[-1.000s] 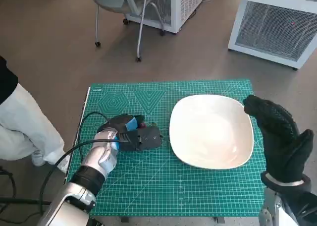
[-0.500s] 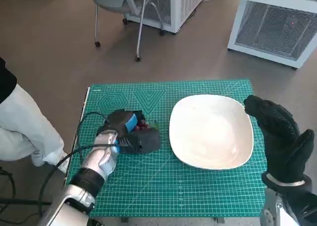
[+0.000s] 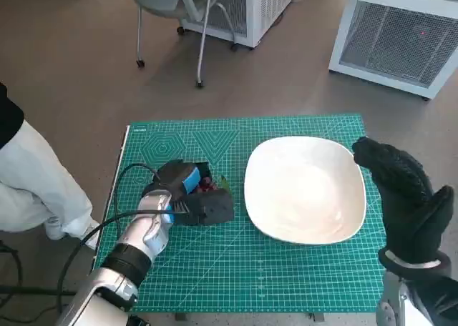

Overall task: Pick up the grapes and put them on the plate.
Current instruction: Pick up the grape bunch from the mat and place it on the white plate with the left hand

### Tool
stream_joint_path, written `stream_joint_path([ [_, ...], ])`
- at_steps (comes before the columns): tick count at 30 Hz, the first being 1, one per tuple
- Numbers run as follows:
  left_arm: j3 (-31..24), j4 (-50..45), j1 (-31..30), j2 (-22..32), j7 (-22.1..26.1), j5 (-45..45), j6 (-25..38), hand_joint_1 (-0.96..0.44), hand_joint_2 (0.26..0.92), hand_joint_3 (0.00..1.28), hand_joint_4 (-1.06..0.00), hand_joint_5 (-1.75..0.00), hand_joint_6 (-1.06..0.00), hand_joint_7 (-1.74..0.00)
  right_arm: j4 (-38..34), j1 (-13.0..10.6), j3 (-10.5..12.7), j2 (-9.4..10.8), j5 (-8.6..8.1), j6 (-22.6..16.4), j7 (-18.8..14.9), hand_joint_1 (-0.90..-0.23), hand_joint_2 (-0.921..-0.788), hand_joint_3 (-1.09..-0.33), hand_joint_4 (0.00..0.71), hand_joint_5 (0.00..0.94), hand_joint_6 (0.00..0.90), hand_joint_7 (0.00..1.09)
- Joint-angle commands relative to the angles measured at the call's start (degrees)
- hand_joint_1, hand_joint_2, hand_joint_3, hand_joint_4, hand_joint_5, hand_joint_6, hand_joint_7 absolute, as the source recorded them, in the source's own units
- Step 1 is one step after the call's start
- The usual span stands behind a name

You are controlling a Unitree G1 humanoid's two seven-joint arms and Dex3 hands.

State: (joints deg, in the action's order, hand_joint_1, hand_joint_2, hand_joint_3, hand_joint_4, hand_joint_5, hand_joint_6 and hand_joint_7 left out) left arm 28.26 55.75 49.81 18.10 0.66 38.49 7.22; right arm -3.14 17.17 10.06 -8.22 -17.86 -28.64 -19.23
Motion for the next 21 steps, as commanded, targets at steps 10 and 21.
stream_joint_path([
  [10,-0.39,0.11,0.04,1.01,-1.19,-0.11,-2.15,0.01,0.777,0.46,-0.42,-1.66,-0.66,-1.01,-0.48,-0.48,0.13,-0.02,-0.03,0.67,0.3,-0.531,-0.921,-0.567,0.452,0.0,0.102,0.57],
  [21,-0.73,-2.77,0.18,1.93,0.05,-0.08,-1.27,0.01,0.799,0.41,-0.42,-1.64,-0.67,-0.99,-0.95,-0.13,0.06,0.23,0.74,0.2,0.79,-0.532,-0.921,-0.566,0.452,0.0,0.104,0.57],
])
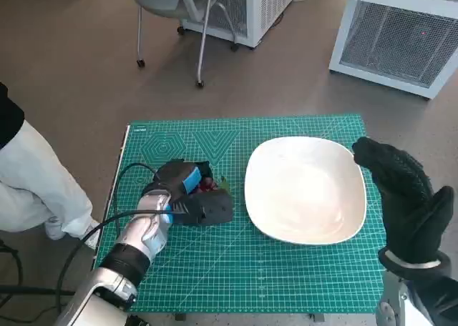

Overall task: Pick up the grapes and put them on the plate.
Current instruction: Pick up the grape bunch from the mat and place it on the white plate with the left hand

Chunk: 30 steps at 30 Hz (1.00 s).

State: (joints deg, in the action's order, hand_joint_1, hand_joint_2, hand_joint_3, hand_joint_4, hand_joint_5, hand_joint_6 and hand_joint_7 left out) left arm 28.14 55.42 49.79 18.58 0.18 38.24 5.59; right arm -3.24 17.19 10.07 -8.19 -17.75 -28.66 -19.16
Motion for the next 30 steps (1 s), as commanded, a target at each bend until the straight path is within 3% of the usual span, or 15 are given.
stream_joint_path([
  [1,-0.7,-3.1,0.1,1.63,0.71,0.15,0.54,0.01,0.799,0.41,-0.42,-1.64,-0.67,-0.99,-0.89,-0.13,0.04,0.23,0.72,0.16,0.78,-0.532,-0.921,-0.566,0.452,0.0,0.104,0.57],
  [8,-1.22,-8.02,-1.09,2.89,1.94,0.15,1.76,0.01,0.799,0.41,-0.43,-1.64,-0.67,-0.98,-1.13,0.02,-0.1,0.23,0.79,-0.07,0.9,-0.532,-0.921,-0.566,0.453,0.0,0.105,0.57],
  [22,-5.76,-34.92,-7.34,8.77,6.05,2.35,8.15,0.01,0.799,0.37,-0.49,-1.58,-0.7,-0.94,-2.36,0.76,-0.4,0.45,0.29,-0.86,0.49,-0.533,-0.921,-0.564,0.454,0.001,0.107,0.57],
  [26,-7.19,-40.72,-8.53,9.66,6.89,3.09,9.29,0.01,0.814,0.32,-0.56,-1.39,-0.64,-1.12,-2.47,0.87,-0.46,0.48,0.13,-0.9,0.39,-0.532,-0.921,-0.563,0.454,0.001,0.107,0.57],
  [30,-8.52,-45.33,-9.25,10.29,7.52,3.53,9.97,0.0,0.786,0.38,-0.57,-1.33,-0.6,-1.24,-2.51,0.9,-0.44,0.47,0.14,-0.99,0.4,-0.532,-0.921,-0.563,0.454,0.001,0.108,0.57],
])
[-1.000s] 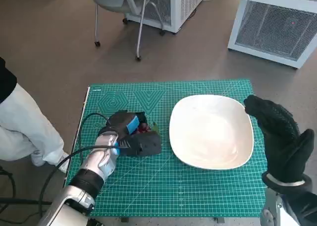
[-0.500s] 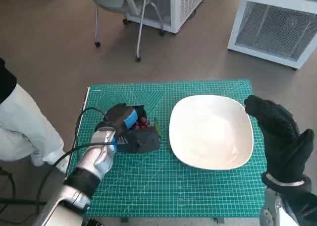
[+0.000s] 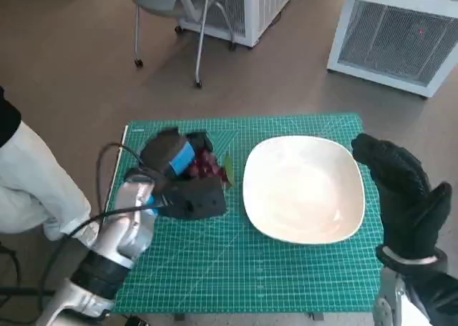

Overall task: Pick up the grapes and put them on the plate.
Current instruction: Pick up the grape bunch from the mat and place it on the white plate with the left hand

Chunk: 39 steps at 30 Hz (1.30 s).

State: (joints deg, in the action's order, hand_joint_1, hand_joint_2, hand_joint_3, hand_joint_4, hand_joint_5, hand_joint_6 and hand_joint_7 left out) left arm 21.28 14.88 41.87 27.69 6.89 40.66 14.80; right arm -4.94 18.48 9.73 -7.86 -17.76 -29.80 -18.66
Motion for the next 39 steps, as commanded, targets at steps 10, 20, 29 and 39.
stream_joint_path([
  [10,-3.11,-8.11,-1.75,1.19,1.07,1.79,0.82,0.0,0.738,0.46,-0.58,-1.35,-0.6,-1.24,-1.19,-0.14,-0.08,0.2,0.25,-0.13,-0.03,-0.531,-0.921,-0.563,0.454,0.001,0.109,0.57],
  [20,-3.39,-7.24,-1.19,-0.08,0.5,1.49,-0.84,0.01,0.89,0.11,-0.65,-1.28,-0.7,-1.03,-0.82,-0.38,-0.09,0.3,0.23,-0.39,0.12,-0.531,-0.921,-0.563,0.458,0.003,0.11,0.56],
  [29,-2.81,-7.55,0.56,-2.56,2.77,0.78,-0.91,0.0,0.875,0.19,-0.6,-1.26,-0.62,-1.21,-0.66,-0.6,0.32,-0.1,-0.22,-0.4,-0.11,-0.531,-0.921,-0.562,0.46,0.003,0.111,0.56],
  [39,-0.93,-7.79,3.98,-6.42,5.46,2.47,0.81,0.0,0.651,0.64,-0.55,-1.4,-0.56,-1.36,-0.62,-0.58,0.51,-0.13,-0.1,-0.38,0.02,-0.53,-0.921,-0.563,0.46,0.003,0.11,0.56],
])
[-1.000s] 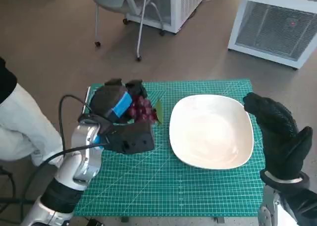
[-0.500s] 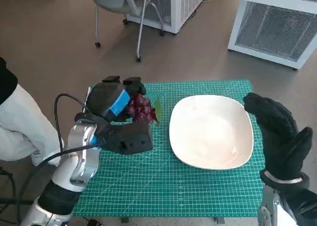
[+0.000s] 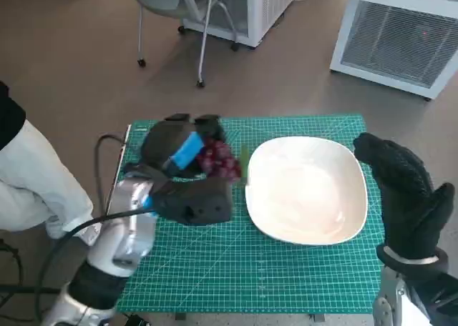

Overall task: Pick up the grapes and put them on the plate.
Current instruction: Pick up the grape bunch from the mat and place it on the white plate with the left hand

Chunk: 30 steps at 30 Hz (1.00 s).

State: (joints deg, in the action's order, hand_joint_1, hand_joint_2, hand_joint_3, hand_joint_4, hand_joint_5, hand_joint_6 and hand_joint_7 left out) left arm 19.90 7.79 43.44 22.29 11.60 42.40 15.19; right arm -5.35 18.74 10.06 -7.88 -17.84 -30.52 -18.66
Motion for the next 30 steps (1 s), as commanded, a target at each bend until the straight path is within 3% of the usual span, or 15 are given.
stream_joint_path([
  [1,0.96,-0.64,3.07,-1.75,1.04,0.94,0.45,0.0,0.647,0.65,-0.55,-1.42,-0.57,-1.34,-0.13,-0.88,0.14,-0.06,0.06,0.34,0.09,-0.531,-0.921,-0.563,0.46,0.003,0.11,0.56],
  [5,4.1,0.82,7.2,-5.86,2.24,2.1,0.45,0.01,0.645,0.64,-0.57,-1.51,-0.61,-1.17,0.25,-1.22,0.03,0.12,0.37,0.24,0.3,-0.533,-0.921,-0.563,0.46,0.003,0.111,0.56],
  [11,6.4,7.0,12.26,-9.53,1.91,2.41,-1.09,0.0,0.782,0.42,-0.54,-1.38,-0.55,-1.29,0.52,-1.8,0.25,0.03,0.28,0.11,0.28,-0.531,-0.921,-0.563,0.46,0.003,0.111,0.56],
  [14,7.09,10.68,14.87,-11.15,1.63,2.09,-2.4,0.0,0.8,0.39,-0.53,-1.44,-0.56,-1.2,1.02,-2.17,0.31,0.02,0.41,0.25,0.48,-0.527,-0.921,-0.564,0.46,0.002,0.111,0.56],
  [17,7.9,13.6,17.06,-12.27,1.4,2.34,-3.71,0.0,0.771,0.45,-0.52,-1.49,-0.57,-1.18,1.48,-2.52,0.45,0.0,0.38,0.41,0.6,-0.524,-0.921,-0.565,0.46,0.002,0.11,0.56],
  [24,8.8,18.5,20.33,-14.57,0.69,2.43,-5.35,0.0,0.763,0.57,-0.41,-1.52,-0.42,-1.46,1.9,-2.91,0.81,0.11,0.15,0.51,0.7,-0.523,-0.921,-0.567,0.459,0.002,0.109,0.56],
  [30,9.21,22.68,22.72,-16.84,1.42,2.15,-4.67,0.0,0.757,0.59,-0.39,-1.54,-0.41,-1.48,2.13,-3.24,0.95,0.37,0.13,0.34,0.93,-0.522,-0.921,-0.567,0.46,0.002,0.109,0.56],
])
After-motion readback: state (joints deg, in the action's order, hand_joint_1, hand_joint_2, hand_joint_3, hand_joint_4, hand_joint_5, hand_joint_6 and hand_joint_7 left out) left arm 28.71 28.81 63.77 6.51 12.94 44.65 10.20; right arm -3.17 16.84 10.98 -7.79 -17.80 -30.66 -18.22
